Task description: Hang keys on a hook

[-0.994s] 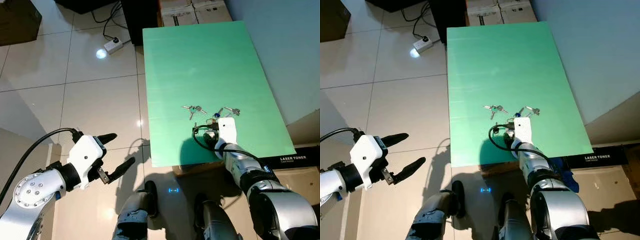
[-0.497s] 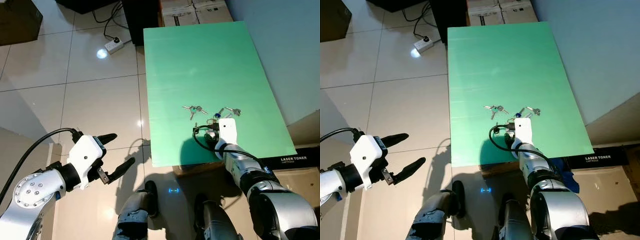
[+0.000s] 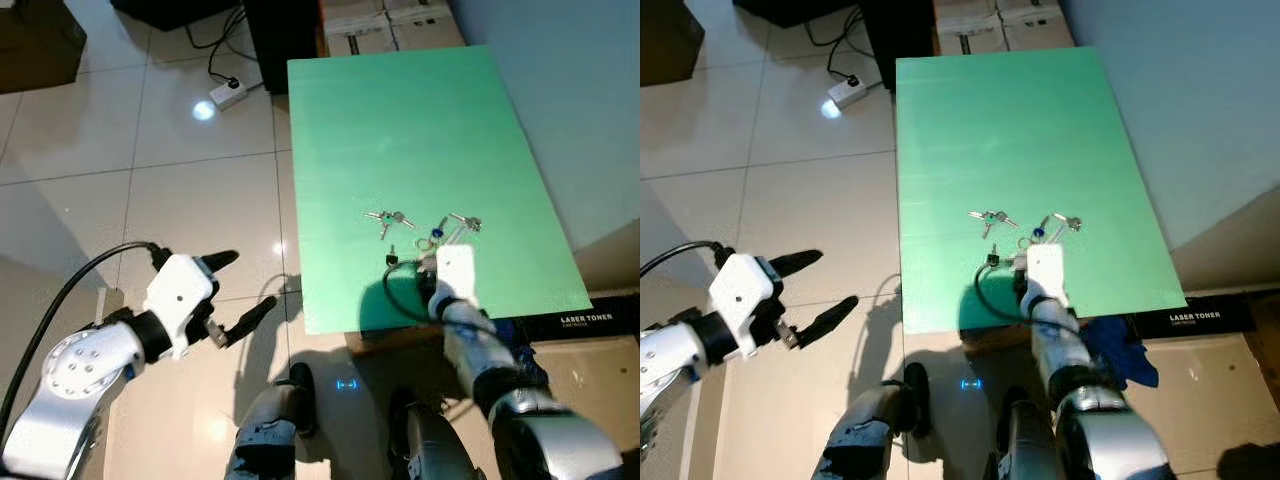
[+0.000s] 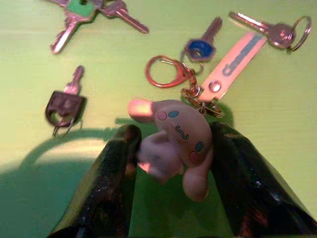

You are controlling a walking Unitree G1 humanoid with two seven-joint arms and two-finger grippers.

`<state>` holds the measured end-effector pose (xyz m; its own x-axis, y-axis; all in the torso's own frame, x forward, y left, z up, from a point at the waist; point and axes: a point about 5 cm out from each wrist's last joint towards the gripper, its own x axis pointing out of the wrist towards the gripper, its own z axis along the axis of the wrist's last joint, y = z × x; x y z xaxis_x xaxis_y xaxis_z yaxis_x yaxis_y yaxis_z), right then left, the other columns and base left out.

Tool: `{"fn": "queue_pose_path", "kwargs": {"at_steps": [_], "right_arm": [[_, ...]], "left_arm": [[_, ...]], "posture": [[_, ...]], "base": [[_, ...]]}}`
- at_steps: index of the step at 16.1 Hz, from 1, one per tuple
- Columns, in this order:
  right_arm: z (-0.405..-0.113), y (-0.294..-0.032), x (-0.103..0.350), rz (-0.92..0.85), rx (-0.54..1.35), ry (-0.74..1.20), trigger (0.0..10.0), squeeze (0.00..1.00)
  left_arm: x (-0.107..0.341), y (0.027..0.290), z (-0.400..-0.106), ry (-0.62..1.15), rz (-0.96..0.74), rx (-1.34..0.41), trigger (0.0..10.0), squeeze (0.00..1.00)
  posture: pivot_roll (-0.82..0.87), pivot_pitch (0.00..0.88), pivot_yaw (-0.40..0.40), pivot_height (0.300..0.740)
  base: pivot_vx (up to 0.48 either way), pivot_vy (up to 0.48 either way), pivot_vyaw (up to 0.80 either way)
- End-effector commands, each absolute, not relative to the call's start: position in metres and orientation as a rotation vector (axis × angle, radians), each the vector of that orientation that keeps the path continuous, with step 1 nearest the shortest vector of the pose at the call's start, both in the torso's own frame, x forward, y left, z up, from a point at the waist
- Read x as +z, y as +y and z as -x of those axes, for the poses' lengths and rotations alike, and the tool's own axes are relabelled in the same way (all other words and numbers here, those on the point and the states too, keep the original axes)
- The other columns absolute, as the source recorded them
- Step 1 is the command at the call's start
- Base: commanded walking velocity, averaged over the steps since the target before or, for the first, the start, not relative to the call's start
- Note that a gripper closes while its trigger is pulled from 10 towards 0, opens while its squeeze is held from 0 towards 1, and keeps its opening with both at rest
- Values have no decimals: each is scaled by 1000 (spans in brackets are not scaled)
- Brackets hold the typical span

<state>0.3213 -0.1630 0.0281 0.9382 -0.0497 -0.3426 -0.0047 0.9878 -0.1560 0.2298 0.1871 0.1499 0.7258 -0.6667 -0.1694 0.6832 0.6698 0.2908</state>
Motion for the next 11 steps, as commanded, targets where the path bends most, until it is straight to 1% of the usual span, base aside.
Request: {"fn": "queue_pose_path", "kwargs": {"at_steps": [1, 3, 6, 7, 8, 9, 10, 11], "right_arm": [[-314, -162, 23, 185, -24, 329, 10000, 0], [-313, -163, 26, 217, -27, 290, 10000, 0], [-319, -168, 45, 227, -48, 186, 10000, 0], [-324, -172, 58, 240, -44, 143, 10000, 0], [-329, -178, 69, 244, -53, 126, 10000, 0], [-331, -180, 72, 244, -60, 121, 10000, 0], [-337, -189, 95, 234, -89, 73, 10000, 0], [-339, -190, 102, 228, -94, 53, 10000, 0]], "left_arm": [[141, 188, -229, 76, -349, -749, 10000, 0], [139, 188, -233, 65, -347, -736, 10000, 0], [140, 195, -250, 22, -332, -616, 10000, 0], [139, 198, -259, 16, -338, -525, 10000, 0], [140, 198, -265, 11, -329, -466, 10000, 0], [140, 198, -266, 8, -327, -446, 10000, 0], [144, 194, -273, -37, -308, -377, 10000, 0], [145, 192, -275, -49, -296, -364, 10000, 0]], "posture": [[190, 263, 82, 740], [163, 243, 80, 740], [107, 208, 74, 740], [79, 182, 73, 740], [72, 173, 73, 740], [70, 171, 72, 740], [55, 149, 68, 740], [51, 144, 67, 740]], "base": [[0, 0, 0], [0, 0, 0], [0, 0, 0], [0, 0, 0], [0, 0, 0], [0, 0, 0], [0, 0, 0], [0, 0, 0]]}}
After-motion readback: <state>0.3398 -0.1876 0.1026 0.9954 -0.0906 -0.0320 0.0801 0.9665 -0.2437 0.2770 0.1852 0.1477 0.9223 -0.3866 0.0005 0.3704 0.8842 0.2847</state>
